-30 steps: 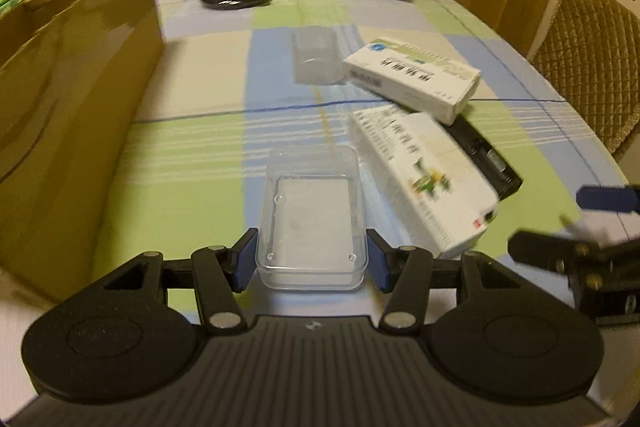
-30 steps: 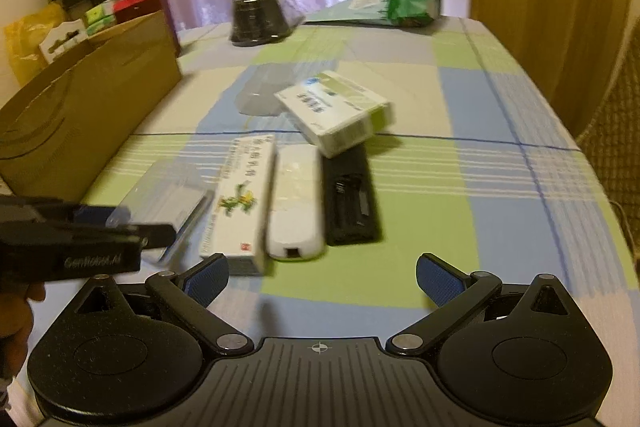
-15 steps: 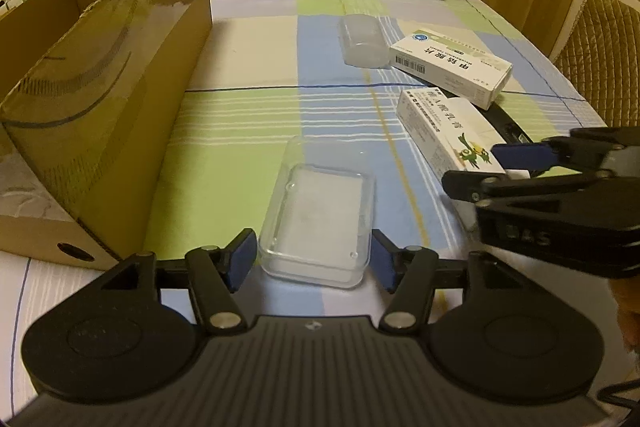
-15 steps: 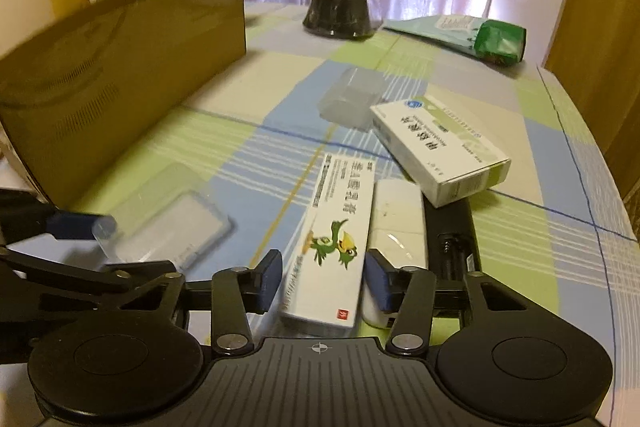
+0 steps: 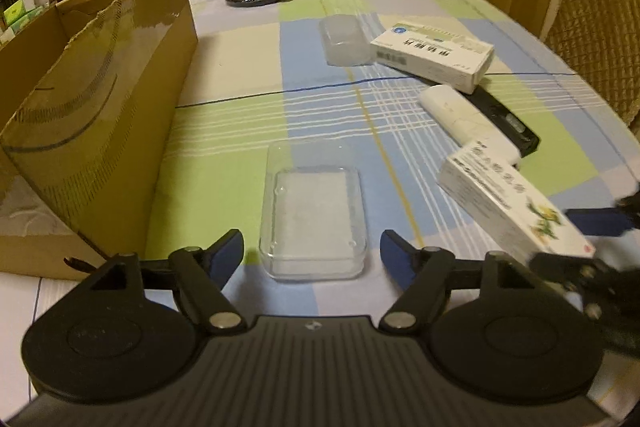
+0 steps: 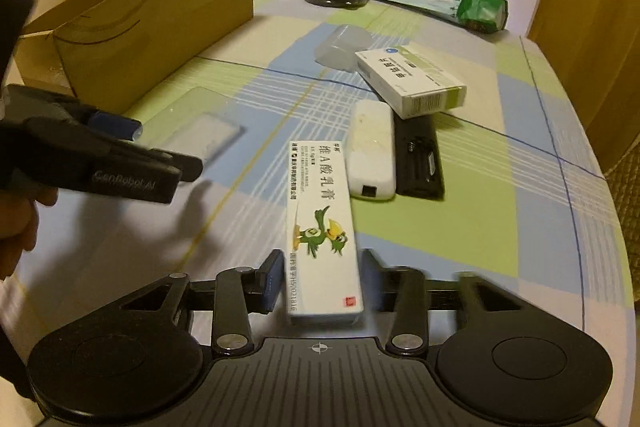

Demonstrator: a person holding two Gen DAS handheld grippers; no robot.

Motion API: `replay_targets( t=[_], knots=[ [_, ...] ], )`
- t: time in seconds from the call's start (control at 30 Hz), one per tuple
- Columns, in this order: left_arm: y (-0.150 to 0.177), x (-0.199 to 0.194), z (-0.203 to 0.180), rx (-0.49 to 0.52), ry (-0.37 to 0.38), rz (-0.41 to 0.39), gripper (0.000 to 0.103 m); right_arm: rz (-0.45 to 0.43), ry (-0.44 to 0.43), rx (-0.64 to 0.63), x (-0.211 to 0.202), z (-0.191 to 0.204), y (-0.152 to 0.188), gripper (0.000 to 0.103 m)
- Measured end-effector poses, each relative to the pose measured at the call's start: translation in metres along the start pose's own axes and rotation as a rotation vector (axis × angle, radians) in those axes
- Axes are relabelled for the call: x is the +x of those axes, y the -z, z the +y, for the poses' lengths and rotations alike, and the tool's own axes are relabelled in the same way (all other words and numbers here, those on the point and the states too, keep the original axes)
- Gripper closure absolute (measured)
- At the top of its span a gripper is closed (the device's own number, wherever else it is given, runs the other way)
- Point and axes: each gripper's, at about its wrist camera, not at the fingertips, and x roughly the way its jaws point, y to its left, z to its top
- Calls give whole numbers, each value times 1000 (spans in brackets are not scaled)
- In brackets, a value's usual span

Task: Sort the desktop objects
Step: 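Grasp the empty clear plastic tray with the left tool while the right tool grasps the white tube box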

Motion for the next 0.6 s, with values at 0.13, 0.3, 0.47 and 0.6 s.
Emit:
replay_targets(
  t=[0.13,0.3,0.47,0.6],
  knots=[
    [-8,8,-3,-5,-15,1,33,-12,5,8,1,-1,-2,34],
    [-13,15,-6,26,-29,13,51,2,0,-9,10,-1,-9,35],
    [-5,4,-5,35,-14,24,52,30,-19,-9,12,1,-8,66],
    [6,-18,-1,29,1,21,52,28,-27,-8,2,6,-6,66]
  ],
)
